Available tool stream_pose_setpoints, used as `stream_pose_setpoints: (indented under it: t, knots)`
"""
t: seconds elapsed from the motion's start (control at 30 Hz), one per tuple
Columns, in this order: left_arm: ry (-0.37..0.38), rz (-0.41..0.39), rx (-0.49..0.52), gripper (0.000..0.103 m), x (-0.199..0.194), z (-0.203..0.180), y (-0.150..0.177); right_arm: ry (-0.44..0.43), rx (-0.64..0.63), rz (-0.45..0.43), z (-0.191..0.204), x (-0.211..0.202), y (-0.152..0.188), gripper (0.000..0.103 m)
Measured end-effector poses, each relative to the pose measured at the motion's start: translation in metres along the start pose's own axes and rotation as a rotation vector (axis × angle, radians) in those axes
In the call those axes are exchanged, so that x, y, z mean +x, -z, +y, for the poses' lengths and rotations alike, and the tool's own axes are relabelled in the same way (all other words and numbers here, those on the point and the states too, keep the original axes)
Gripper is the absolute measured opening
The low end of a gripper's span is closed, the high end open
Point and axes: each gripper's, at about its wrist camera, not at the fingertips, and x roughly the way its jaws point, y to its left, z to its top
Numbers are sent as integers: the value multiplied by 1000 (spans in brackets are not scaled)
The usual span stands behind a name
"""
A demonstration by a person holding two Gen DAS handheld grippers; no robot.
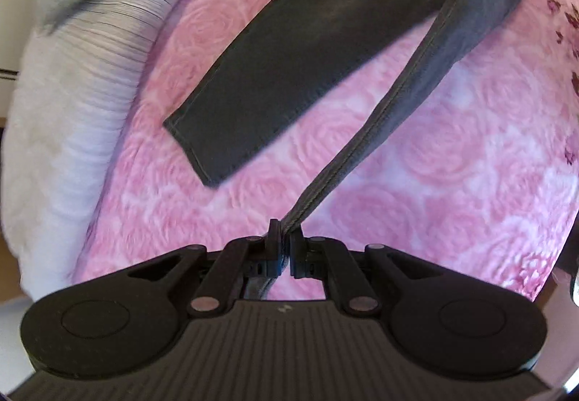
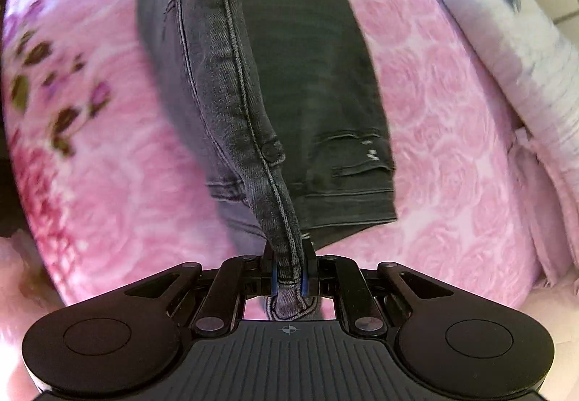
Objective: Fold clothes
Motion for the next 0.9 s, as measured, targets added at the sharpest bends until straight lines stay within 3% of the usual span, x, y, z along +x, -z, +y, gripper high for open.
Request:
stream_pose_setpoints:
  t: [0.2,0.33,0.57,0.73,0.8,0.9]
  knots:
    - [48,85,35,4,54,46,-60,-114,57,15,-58,38,-18,11]
    - [71,120,4,4,80,66,-89,-201,136,-7,-99,71,-17,12]
    - [54,203,-21,4,130,100,-129,-300,217,-42,-149,113,-13,12]
    - [-57,269,44,5,175,101,-159,-321,290,-26,-174,143,-19,13]
    - [-112,273,52,13,188,98,-169,-318,324,-18,-181,153,-20,17]
    - [-184,278,63,16,205,94,-182,-312,425,-44,-189,152,-9,22]
